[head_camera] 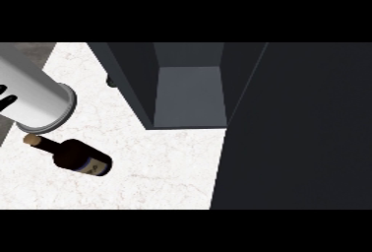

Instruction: Pick up the wine, place it into the cabinet and close the cabinet

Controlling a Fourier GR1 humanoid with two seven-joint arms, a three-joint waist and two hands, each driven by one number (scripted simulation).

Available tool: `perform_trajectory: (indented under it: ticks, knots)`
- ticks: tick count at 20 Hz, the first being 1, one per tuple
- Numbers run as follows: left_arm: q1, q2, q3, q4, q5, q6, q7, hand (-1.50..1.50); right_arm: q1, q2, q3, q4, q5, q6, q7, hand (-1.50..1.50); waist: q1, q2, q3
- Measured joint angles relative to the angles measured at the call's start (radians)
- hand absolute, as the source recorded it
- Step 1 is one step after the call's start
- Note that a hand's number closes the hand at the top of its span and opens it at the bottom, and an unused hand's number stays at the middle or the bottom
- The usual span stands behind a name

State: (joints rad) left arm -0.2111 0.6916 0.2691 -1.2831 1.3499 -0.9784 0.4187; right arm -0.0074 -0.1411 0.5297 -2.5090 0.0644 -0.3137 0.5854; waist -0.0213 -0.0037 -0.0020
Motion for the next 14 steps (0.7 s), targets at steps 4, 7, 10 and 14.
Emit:
perform_trajectory:
  ticks: [4, 7, 10, 14]
  knots:
    - [-0.019, -0.064, 0.022, 0.042, -0.124, -0.027, -0.039, -1.50, -0.019, -0.015, 0.018, 0.001, 0.006, -0.025, 0.018, -1.50, -0.001, 0.000, 0.000]
    - [-0.022, -0.111, 0.050, 0.093, -0.222, -0.066, -0.080, -1.50, -0.038, -0.028, 0.026, 0.002, 0.010, -0.040, 0.027, -1.50, -0.003, 0.001, -0.001]
    - [-0.018, -0.141, 0.086, 0.142, -0.318, -0.111, -0.124, -1.50, -0.053, -0.038, 0.041, 0.003, 0.015, -0.059, 0.031, -1.50, -0.004, 0.001, -0.001]
    - [-0.048, -0.176, 0.128, 0.217, -0.442, -0.146, -0.171, -1.50, -0.065, -0.052, 0.047, 0.003, 0.019, -0.080, 0.035, -1.50, -0.006, 0.002, -0.001]
